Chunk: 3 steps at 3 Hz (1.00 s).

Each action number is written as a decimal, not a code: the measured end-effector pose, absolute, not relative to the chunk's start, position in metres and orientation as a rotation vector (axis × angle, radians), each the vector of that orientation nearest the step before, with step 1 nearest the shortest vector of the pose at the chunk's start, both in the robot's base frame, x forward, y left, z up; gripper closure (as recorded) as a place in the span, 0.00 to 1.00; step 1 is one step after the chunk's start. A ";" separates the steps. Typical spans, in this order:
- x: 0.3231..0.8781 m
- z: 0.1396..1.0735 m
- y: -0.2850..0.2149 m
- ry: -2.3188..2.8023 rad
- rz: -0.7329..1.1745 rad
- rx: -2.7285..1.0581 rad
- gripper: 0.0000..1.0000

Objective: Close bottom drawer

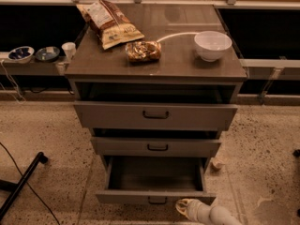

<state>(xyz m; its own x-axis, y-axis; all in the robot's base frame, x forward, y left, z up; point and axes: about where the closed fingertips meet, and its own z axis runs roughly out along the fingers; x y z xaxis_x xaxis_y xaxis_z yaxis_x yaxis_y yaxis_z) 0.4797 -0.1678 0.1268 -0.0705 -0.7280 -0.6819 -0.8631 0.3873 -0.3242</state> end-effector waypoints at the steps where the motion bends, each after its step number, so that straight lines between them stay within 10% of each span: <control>1: 0.498 0.112 -0.168 1.832 0.240 -1.374 1.00; 3: 0.472 0.087 -0.159 1.824 0.386 -1.446 1.00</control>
Offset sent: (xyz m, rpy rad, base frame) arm -0.0045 -0.0022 -0.0448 0.0591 0.0837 0.0605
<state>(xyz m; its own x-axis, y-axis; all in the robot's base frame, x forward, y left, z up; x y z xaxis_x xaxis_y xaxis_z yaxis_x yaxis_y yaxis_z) 0.4723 -0.1587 0.0872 -0.0675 -0.6945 -0.7163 -0.9251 0.3125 -0.2157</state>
